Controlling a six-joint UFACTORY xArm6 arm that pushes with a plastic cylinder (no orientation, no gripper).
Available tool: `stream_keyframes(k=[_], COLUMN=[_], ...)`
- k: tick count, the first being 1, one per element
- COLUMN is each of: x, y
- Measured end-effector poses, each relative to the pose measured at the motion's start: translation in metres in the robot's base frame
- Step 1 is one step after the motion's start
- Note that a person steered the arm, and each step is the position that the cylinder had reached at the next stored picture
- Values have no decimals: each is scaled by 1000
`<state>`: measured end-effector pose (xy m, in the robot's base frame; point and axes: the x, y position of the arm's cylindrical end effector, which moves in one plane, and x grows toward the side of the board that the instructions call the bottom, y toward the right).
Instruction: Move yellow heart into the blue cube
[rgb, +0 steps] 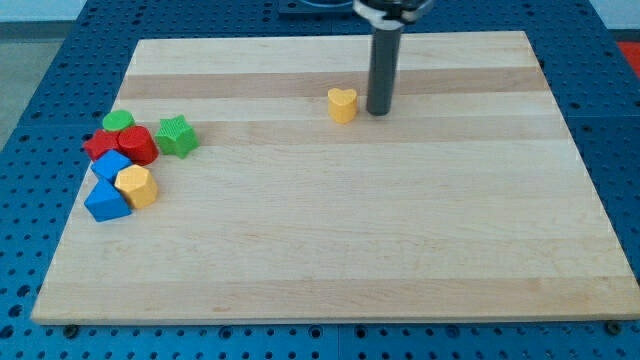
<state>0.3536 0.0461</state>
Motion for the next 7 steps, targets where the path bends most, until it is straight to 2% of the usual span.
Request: stream_keyframes(k=[5, 6, 7], x=[-54, -51, -16], y=[-87, -98, -106])
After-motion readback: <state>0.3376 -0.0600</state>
